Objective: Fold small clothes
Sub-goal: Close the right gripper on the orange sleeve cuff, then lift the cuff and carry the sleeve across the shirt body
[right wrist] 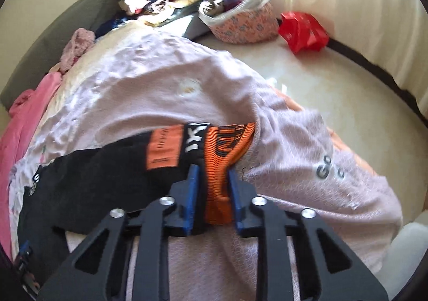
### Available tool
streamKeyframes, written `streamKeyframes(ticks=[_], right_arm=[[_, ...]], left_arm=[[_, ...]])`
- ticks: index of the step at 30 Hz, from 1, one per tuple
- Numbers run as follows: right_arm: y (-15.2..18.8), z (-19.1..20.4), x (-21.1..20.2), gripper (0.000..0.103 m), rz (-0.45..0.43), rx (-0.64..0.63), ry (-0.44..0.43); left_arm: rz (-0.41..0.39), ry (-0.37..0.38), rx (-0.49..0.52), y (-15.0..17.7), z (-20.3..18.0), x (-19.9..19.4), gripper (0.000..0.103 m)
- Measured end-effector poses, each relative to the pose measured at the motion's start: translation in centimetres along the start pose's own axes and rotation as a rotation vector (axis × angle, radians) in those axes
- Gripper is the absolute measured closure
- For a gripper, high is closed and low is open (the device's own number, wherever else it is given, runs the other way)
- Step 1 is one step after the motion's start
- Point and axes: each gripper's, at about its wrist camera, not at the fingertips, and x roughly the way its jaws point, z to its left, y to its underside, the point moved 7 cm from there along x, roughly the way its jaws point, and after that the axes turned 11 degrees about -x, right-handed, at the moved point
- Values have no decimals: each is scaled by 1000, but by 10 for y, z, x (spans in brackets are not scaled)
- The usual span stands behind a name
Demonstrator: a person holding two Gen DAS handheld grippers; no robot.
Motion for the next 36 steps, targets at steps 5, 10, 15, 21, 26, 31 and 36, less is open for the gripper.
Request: streamKeyframes(ticks=[5,10,15,21,26,31,36], right_arm=[[-8,19,-17,98,-33,-61,-39],[-6,14,-5,98,16,-68,14],[-2,5,15,97,65,-51,63],[-13,38,-19,98,-28,-106,-7],[-26,98,-55,98,-99,-191,-112],[-35,173,-83,98,-145,-273,-244],[-35,254,-98,98,-156,-367,-385]], left_arm=[[-18,3,-11,-6,6,-7,10],[-27,3,-31,-10,15,-14,10],[-32,-6,-34,-14,20,-18,10],[-38,-52,-28,-24,38,-23,10],[-49,-45,-73,-31,54,-31,10],[-52,-41,-90,-32,60,-35,10],[-55,-53,-79,-32,63,-37,10]])
